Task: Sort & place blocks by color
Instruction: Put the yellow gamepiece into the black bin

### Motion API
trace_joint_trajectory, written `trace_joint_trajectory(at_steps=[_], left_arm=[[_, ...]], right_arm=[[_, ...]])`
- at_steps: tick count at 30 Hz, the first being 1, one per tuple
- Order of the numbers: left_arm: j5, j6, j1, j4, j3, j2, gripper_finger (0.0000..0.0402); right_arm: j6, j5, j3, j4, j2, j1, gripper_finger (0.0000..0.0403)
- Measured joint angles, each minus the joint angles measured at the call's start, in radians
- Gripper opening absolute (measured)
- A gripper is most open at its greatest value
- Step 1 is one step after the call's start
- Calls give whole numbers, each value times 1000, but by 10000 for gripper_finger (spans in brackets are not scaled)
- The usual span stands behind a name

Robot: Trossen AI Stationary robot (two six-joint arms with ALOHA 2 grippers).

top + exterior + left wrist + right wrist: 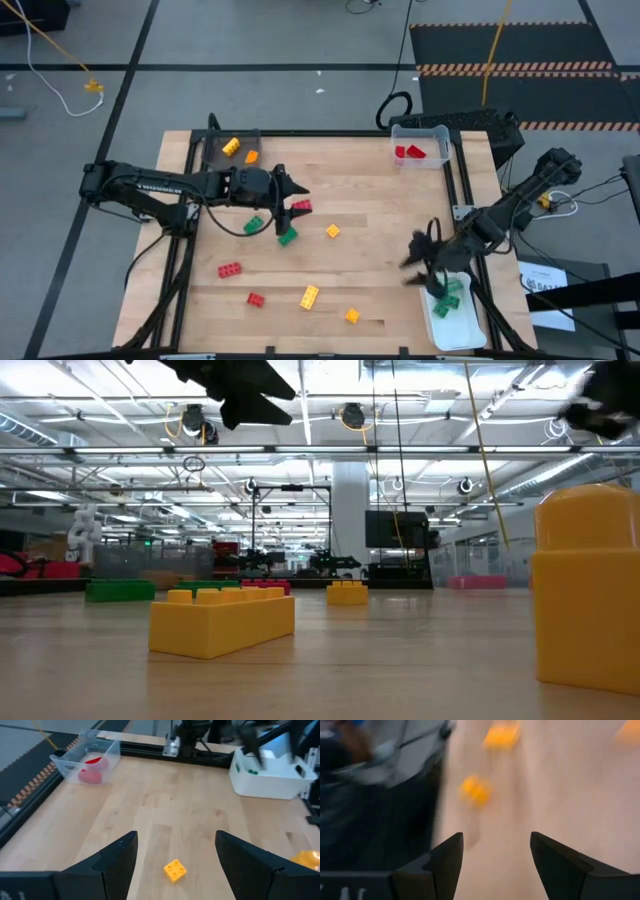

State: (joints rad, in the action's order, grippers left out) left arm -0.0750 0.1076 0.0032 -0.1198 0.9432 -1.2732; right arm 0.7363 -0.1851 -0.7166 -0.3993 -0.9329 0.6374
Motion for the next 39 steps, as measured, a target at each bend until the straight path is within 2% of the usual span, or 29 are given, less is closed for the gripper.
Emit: trace_joint_trajectory(at_steps=[3, 4, 6, 10, 15, 20, 24, 32, 39], left_arm=[[0, 8, 1, 21, 0, 0, 266], [-1, 13, 1, 27, 0, 0, 266], [0, 26, -4, 28, 0, 0, 266], [0, 10, -13, 26, 0, 0, 266], [-1, -4, -13, 27, 0, 0, 266], [-4, 22, -13, 38, 0, -10, 266], [-31, 75, -23, 92, -1, -38, 266], [-31, 144, -112, 293, 7, -164, 266], [-31, 164, -277, 310, 71, -298, 266]], right_arm=[[-209, -335, 0, -5, -19, -82, 220], [-268, -414, 0, -5, -29, -117, 218], [-361, -476, 0, 4, -47, -196, 213], [-455, -442, 0, 69, -92, -331, 205], [-512, -395, 0, 120, -138, -425, 203], [-445, -360, 0, 112, -177, -513, 203], [-388, -314, 0, 42, -219, -571, 203], [-259, -307, 1, -55, -284, -632, 203], [-231, -259, 4, -141, -294, -630, 203]])
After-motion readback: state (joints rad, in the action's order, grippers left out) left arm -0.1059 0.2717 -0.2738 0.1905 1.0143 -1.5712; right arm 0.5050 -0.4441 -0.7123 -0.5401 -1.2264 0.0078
